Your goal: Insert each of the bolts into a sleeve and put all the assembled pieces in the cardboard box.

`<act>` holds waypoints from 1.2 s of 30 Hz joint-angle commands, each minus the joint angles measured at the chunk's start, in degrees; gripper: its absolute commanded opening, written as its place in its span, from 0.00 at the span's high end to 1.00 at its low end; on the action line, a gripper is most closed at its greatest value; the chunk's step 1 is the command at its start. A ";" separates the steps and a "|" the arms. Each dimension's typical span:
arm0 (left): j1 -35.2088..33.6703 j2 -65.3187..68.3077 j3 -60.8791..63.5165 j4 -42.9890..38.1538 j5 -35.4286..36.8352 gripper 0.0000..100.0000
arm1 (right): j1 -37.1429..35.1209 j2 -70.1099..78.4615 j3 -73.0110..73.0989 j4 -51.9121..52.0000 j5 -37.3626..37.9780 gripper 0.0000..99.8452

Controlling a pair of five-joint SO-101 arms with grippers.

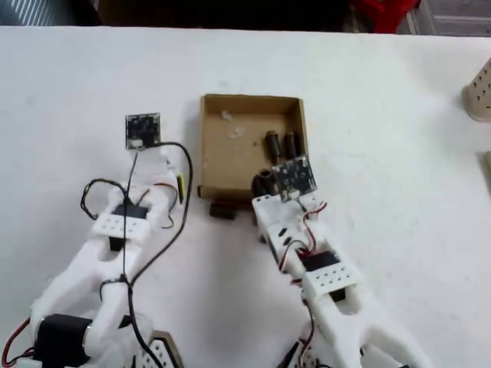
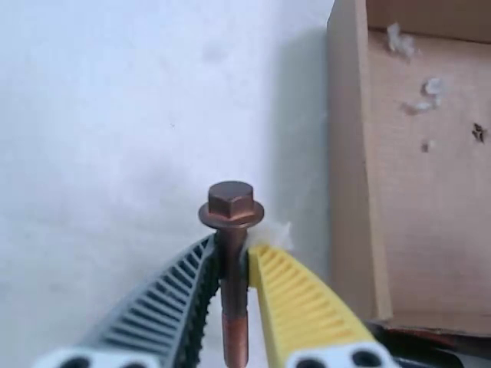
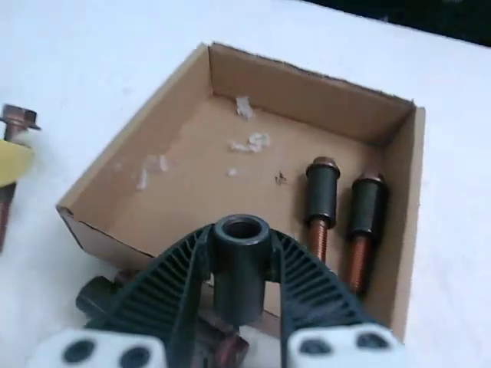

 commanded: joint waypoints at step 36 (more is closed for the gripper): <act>-0.31 -2.51 -0.44 -1.85 -0.53 0.98 | -5.85 42.33 7.47 -74.24 -4.22 0.98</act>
